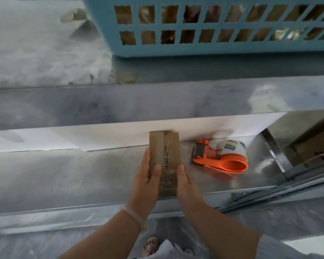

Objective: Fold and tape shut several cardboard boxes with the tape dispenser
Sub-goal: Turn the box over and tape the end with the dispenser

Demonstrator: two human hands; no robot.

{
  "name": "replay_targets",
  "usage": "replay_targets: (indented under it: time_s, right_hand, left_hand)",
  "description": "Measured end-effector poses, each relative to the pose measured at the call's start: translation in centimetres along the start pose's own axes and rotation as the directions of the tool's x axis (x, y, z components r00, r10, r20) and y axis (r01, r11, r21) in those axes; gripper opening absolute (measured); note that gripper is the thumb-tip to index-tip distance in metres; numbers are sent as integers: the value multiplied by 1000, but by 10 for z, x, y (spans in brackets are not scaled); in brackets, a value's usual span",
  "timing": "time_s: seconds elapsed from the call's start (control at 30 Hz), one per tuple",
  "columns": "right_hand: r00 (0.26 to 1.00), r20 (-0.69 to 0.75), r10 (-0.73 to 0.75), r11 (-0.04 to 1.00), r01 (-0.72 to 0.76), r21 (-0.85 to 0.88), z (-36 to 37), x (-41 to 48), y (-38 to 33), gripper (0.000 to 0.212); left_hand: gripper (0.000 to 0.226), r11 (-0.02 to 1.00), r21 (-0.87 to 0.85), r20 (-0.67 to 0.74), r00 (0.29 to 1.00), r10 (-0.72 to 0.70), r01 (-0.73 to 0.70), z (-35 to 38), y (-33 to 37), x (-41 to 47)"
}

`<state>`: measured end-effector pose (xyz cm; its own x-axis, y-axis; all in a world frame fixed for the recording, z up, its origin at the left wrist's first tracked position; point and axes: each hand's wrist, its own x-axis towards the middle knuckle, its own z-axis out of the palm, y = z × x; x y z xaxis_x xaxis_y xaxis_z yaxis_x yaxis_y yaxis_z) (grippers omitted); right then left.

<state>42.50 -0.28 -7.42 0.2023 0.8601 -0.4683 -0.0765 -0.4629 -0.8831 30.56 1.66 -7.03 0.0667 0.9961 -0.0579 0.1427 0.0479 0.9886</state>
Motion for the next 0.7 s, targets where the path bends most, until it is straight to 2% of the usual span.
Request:
replay_targets:
  time_s: [0.07,0.1,0.17,0.27,0.33,0.4,0.43,0.47,0.57,0.7]
  right_hand:
    - [999,36,-6,1000,5,23,0,0,1,50]
    - [998,57,-24,1000,23,9,-1,0,2,51]
    - [990,88,-111,989,119,-88,-7,3,3,54]
    - [952,162,-260,900,300,-317,-21,7,0,72]
    - [879,221,-423,737,475,-481,-32,8,-1,77]
    - [756,313,-575,464,616,-636,-39,7,0,74]
    - [710,344,-615,378,648,-661,-41,6,-1,71]
    - [689,356,-632,349,663,-663,-43,9,1,68]
    - [681,369,-633,347,675,-651,-46,14,2,66]
    - [677,396,-620,376,700,-607,-47,15,4,70]
  left_hand:
    - [66,999,-43,32,999,12,-11,-3,-7,-1]
    - [68,999,-1,46,998,36,-36,-6,-11,-1]
    - [74,968,215,104,988,110,-130,-16,-14,2]
    - [77,789,469,286,913,291,-398,-34,-13,10]
    - [77,722,514,358,881,309,-463,-42,-6,14]
    - [79,684,549,358,875,327,-480,-45,-4,14]
    - [79,670,561,344,873,345,-486,-45,-4,14]
    - [78,658,568,336,869,363,-494,-44,-5,13]
    - [73,653,558,348,859,376,-512,-42,-8,15]
    - [61,604,526,454,798,396,-599,-54,-17,19]
